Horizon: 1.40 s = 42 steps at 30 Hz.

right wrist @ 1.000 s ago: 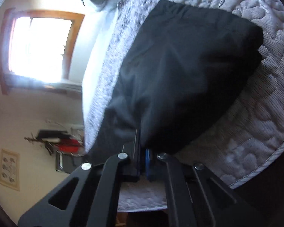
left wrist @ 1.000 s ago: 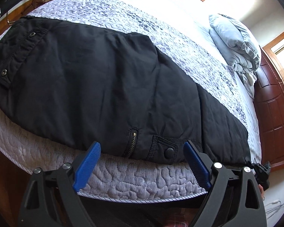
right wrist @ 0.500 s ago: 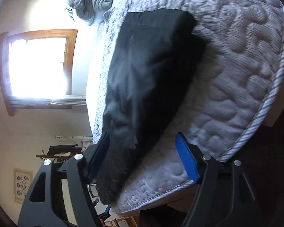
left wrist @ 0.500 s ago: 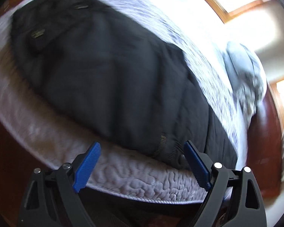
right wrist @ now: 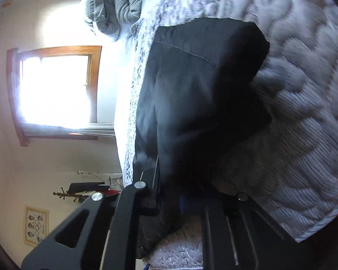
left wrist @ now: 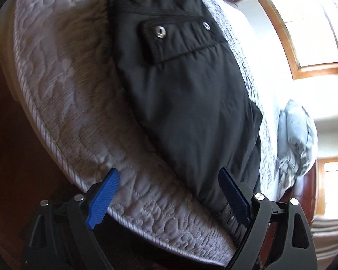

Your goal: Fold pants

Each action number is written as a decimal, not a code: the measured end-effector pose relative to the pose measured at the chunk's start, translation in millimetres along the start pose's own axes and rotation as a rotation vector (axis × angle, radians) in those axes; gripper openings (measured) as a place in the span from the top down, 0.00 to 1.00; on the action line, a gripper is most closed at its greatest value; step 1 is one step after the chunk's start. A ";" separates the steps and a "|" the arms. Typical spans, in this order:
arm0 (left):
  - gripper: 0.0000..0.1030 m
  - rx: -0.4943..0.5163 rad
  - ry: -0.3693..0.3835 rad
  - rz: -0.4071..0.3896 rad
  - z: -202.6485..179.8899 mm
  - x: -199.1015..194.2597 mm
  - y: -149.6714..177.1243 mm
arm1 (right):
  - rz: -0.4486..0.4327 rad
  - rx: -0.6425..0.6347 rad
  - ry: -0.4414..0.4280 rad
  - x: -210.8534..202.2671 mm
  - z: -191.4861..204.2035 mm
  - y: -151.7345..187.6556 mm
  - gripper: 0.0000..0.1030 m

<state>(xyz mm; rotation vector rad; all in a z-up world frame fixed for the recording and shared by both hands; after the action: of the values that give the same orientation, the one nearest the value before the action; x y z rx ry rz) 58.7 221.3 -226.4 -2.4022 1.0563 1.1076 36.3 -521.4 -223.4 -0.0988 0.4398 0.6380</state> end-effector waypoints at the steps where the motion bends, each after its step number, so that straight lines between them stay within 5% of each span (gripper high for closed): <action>1: 0.13 -0.020 0.011 -0.007 2.6 1.5 -3.2 | 0.004 -0.026 0.014 -3.0 4.2 -3.1 0.92; 6: 0.13 -0.051 0.028 -0.033 8.5 5.7 -15.0 | -0.046 -0.156 0.033 -29.6 39.3 -18.2 0.94; 13: 0.08 0.050 -0.032 -0.073 -13.3 19.1 -19.5 | -0.097 -0.093 0.128 -53.4 5.8 -33.3 0.94; 18: 0.29 0.144 -0.076 -0.091 -38.2 29.1 -25.7 | -0.100 -0.070 0.137 -47.6 -0.1 -29.9 0.94; 23: 0.65 0.130 -0.031 -0.095 -40.6 31.4 -42.6 | -0.098 -0.066 0.149 -46.0 -2.5 -31.3 0.93; 28: 0.73 0.209 -0.018 -0.086 -60.2 37.2 -40.4 | -0.144 -0.030 0.145 -57.3 -11.0 -38.6 0.93; 33: 0.67 0.226 -0.015 -0.084 -45.8 48.3 -40.4 | -0.122 -0.031 0.214 -60.1 -19.1 -38.2 0.86; 35: 0.47 0.198 -0.001 -0.068 -38.6 47.6 -39.8 | -0.115 -0.027 0.214 -62.0 -21.2 -36.9 0.81; 38: 0.24 0.179 -0.011 -0.072 -31.1 36.9 -34.0 | -0.126 0.003 0.190 -68.9 -24.7 -33.4 0.38; 42: 0.12 0.184 -0.026 -0.097 -26.6 15.3 -20.3 | -0.142 0.036 0.136 -74.4 -28.2 -28.2 0.32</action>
<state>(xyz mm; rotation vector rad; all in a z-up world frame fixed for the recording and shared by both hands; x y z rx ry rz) 94.3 213.6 -221.1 -2.2632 0.9771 0.9628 -10.4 -591.6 -218.4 -0.1386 0.5697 0.4849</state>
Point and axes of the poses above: each gripper's, at about its wrist camera, not at the fingertips, and x roughly the way its jaws point, z to its left, y to its underside, the point moved 5 cm from there along x, roughly the way its jaws point, and after that the axes turned 7 degrees about z, right-handed, at the moved point
